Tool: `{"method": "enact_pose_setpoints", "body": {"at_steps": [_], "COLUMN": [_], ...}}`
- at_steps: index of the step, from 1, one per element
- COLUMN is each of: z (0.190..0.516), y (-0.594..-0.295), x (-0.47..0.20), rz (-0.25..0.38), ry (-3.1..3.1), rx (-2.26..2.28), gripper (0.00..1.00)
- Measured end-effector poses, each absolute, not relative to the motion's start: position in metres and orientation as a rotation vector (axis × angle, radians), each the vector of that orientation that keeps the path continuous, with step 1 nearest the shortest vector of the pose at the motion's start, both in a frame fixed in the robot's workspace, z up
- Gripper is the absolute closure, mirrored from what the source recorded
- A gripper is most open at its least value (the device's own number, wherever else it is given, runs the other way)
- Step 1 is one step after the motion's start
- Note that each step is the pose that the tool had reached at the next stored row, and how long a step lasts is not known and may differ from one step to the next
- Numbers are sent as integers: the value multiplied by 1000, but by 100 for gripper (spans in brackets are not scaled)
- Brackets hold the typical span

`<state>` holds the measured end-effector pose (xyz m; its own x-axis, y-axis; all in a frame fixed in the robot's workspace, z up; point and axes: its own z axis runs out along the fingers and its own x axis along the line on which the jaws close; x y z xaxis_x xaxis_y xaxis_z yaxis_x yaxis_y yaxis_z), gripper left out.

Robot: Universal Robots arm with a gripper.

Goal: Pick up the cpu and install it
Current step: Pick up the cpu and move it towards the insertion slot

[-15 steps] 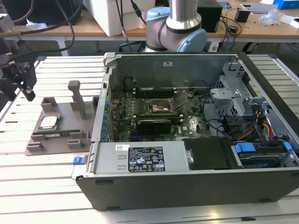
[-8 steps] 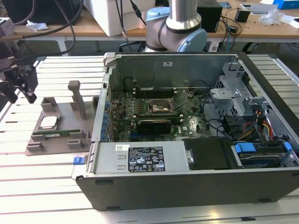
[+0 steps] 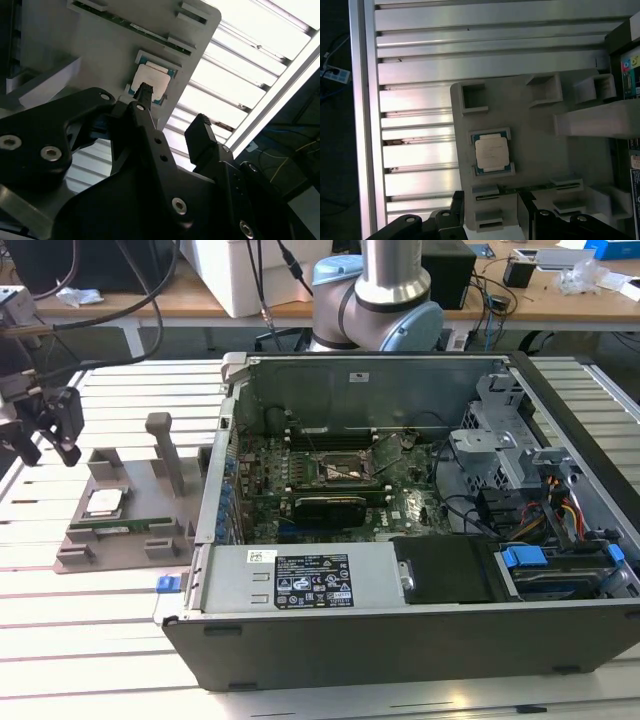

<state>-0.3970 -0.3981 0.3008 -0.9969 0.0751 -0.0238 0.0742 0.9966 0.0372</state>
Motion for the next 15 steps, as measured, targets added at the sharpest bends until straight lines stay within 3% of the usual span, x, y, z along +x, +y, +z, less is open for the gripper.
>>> {"method": "enact_pose_setpoints", "body": {"at_steps": [15], "z": [288], "y": [-398], "x": [-397], "rz": [57], "ry": [3114], "rx": [116], "gripper": [46]}}
